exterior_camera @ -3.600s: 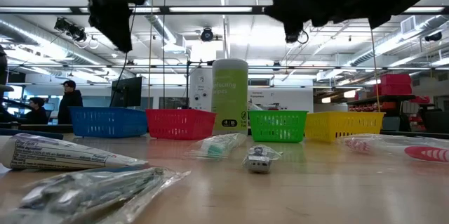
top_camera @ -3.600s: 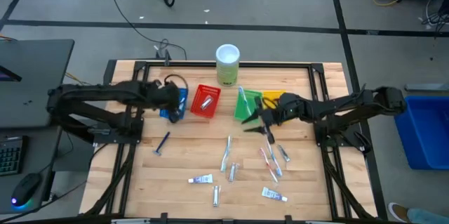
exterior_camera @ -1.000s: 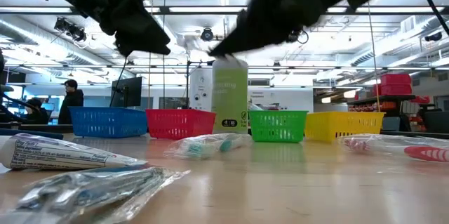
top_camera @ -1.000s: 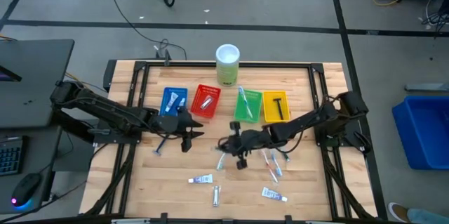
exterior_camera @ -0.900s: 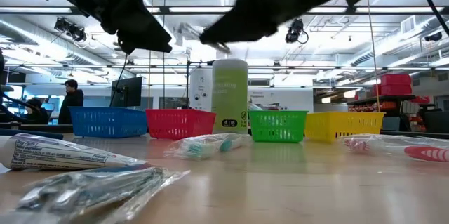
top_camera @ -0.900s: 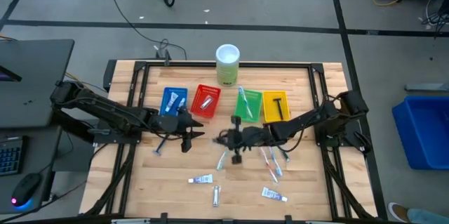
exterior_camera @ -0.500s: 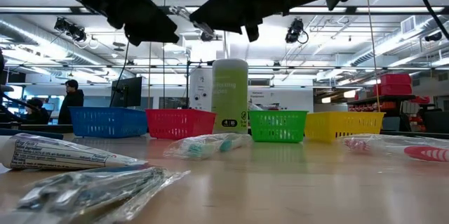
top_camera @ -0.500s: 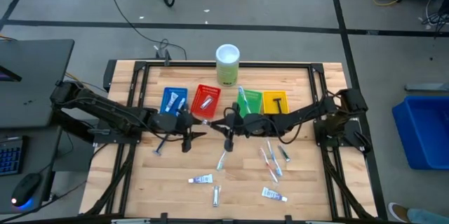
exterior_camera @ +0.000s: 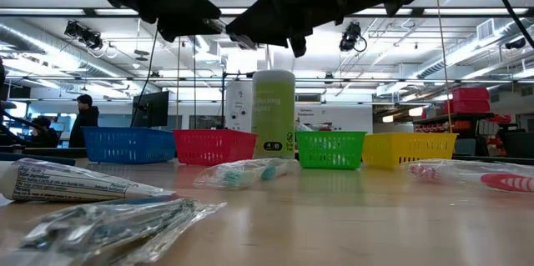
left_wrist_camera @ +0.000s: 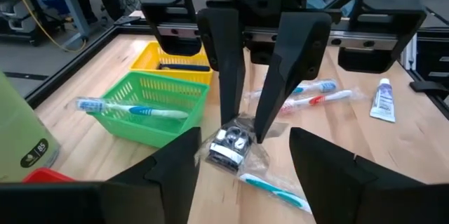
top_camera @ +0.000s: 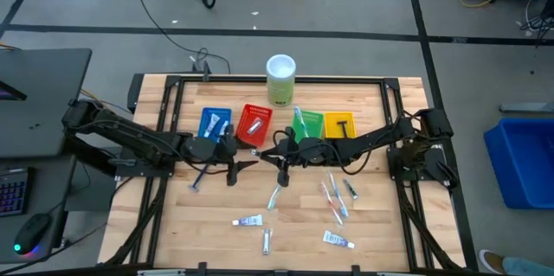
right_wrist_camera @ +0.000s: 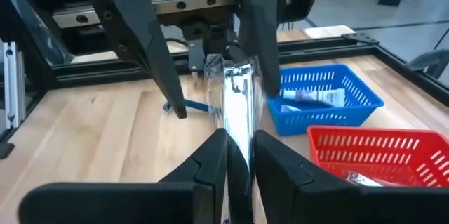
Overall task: Pick & Place Travel size toiletries
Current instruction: Put the silver nail cutter into the red basket
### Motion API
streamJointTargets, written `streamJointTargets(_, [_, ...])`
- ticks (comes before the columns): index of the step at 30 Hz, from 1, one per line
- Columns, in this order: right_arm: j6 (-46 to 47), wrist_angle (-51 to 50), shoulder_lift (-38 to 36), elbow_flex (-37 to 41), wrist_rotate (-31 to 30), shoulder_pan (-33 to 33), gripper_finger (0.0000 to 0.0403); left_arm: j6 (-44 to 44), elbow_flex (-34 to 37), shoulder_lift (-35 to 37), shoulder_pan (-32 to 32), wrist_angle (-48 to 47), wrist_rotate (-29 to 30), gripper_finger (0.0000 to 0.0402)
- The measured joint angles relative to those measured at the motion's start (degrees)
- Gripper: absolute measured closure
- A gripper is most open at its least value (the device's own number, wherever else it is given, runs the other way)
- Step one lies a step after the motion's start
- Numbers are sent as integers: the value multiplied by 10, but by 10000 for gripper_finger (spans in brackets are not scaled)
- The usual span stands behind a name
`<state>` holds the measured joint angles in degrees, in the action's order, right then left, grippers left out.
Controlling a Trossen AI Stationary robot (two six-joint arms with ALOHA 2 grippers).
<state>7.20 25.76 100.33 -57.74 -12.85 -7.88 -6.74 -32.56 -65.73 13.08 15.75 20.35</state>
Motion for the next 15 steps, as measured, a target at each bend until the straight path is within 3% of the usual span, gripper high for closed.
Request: streamJointTargets(15, [-1, 1, 0, 0, 42, 2, 329, 1, 0, 0, 0, 1, -19, 302])
